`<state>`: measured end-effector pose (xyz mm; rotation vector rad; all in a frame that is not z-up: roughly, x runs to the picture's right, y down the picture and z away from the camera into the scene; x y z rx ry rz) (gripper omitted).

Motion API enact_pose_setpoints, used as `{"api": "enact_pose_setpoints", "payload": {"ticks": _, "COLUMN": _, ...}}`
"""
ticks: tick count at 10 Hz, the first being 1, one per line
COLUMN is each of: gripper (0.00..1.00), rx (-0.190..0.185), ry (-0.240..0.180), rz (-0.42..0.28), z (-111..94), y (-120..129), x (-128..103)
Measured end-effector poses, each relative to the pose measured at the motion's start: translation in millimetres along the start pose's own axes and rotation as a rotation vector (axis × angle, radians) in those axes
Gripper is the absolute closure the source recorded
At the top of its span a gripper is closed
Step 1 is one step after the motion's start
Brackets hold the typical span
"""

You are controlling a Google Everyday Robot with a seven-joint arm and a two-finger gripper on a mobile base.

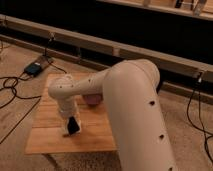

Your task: Place the eraser on the white sponge

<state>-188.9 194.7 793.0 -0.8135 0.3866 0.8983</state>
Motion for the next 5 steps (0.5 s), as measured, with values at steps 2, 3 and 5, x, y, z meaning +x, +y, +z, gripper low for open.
{"api": "enact_pose_setpoints", "payload": {"ticks": 2, "gripper": 0.2, "rx": -0.01, "ry": -0.006, "rz": -0.002, "z": -2.6, "y": 1.7, "x": -0.8}}
{"api": "enact_pose_setpoints", "payload": {"ticks": 3, "gripper": 0.2, "rx": -0.016, "ry": -0.011, "rz": 0.001, "z": -5.0, "y": 1.9, "x": -1.5}}
{"api": "enact_pose_setpoints", "payload": {"ticks": 5, "gripper": 0.2, "rx": -0.021, "ry": -0.015, "rz": 0.014, "z": -9.2, "y": -1.5, "x": -1.5}}
